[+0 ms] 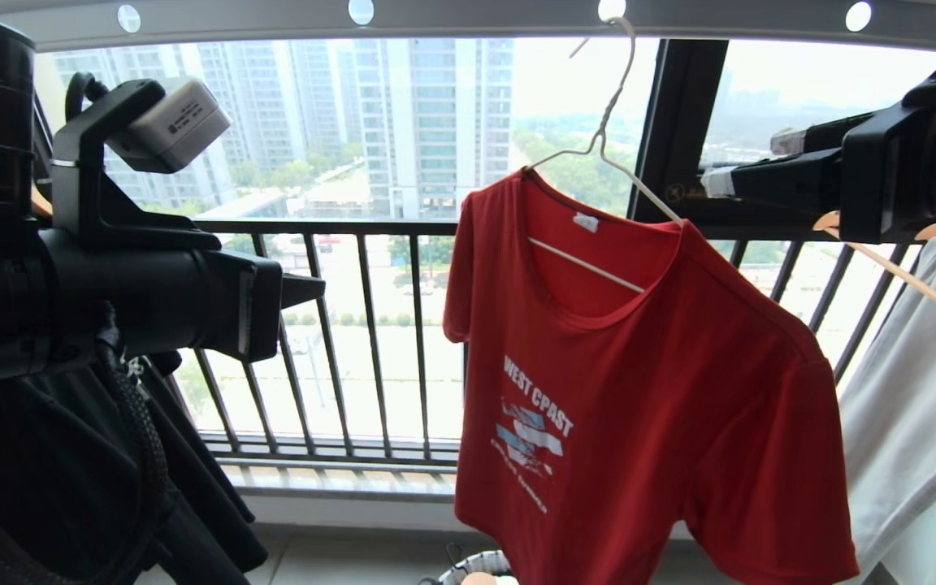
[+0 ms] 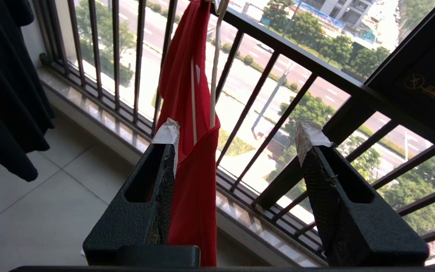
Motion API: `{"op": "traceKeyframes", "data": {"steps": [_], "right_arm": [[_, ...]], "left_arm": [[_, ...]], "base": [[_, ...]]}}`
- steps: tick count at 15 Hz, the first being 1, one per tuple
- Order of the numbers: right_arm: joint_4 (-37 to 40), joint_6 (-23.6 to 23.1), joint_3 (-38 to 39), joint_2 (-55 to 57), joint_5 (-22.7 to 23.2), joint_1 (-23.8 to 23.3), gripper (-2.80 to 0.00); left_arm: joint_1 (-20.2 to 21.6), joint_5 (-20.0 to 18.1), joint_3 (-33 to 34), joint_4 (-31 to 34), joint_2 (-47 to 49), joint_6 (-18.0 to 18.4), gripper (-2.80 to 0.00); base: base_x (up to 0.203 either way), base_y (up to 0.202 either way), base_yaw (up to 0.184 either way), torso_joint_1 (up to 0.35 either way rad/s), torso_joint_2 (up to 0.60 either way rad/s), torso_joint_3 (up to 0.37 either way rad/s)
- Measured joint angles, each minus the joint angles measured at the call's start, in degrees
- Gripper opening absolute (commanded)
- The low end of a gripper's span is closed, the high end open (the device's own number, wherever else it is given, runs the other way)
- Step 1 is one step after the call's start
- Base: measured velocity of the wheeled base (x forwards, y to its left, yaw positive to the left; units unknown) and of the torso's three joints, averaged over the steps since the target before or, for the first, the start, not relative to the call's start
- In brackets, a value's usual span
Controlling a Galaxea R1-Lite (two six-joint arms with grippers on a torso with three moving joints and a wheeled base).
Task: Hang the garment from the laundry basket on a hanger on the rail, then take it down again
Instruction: Take the clothes off the clothes rack
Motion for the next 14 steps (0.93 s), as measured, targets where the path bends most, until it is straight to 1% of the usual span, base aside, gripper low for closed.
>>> {"op": "traceKeyframes", "data": {"steps": [2,4,6,8,10,12,14], "right_arm": [[1.7,0.1,3.6,-6.1,0.0,0.0,-2.80],[4.4,0.8,7.5,-12.5,0.0,-0.5,-2.80],[5.9,1.5,12.7,-19.6,0.1,-3.2,-2.80],[6.6,2.3,17.5,-26.9,0.0,-7.2,-2.80],[7.8,4.0,20.7,-34.4,-0.1,-13.3,-2.80],[10.6,5.6,22.2,-41.1,-0.5,-20.0,-2.80],[13.3,6.0,22.7,-46.4,-0.4,-26.7,-2.80]], "left_arm": [[0.6,0.1,1.1,2.9,-0.8,-0.2,-2.80],[0.9,0.1,5.2,3.2,-3.6,-0.3,-2.80],[1.2,0.3,10.1,3.3,-8.9,-0.5,-2.80],[3.3,0.8,14.2,3.4,-16.6,-0.6,-2.80],[8.0,1.2,18.6,3.7,-26.5,-0.6,-2.80],[15.0,2.0,22.8,4.1,-36.9,-0.7,-2.80],[22.3,5.8,25.9,5.1,-45.3,-0.6,-2.80]], "base": [[0.000,0.000,0.000,0.000,0.00,0.000],[0.000,0.000,0.000,0.000,0.00,0.000],[0.000,0.000,0.000,0.000,0.00,0.000],[0.000,0.000,0.000,0.000,0.00,0.000],[0.000,0.000,0.000,0.000,0.00,0.000],[0.000,0.000,0.000,0.000,0.00,0.000],[0.000,0.000,0.000,0.000,0.00,0.000]]}}
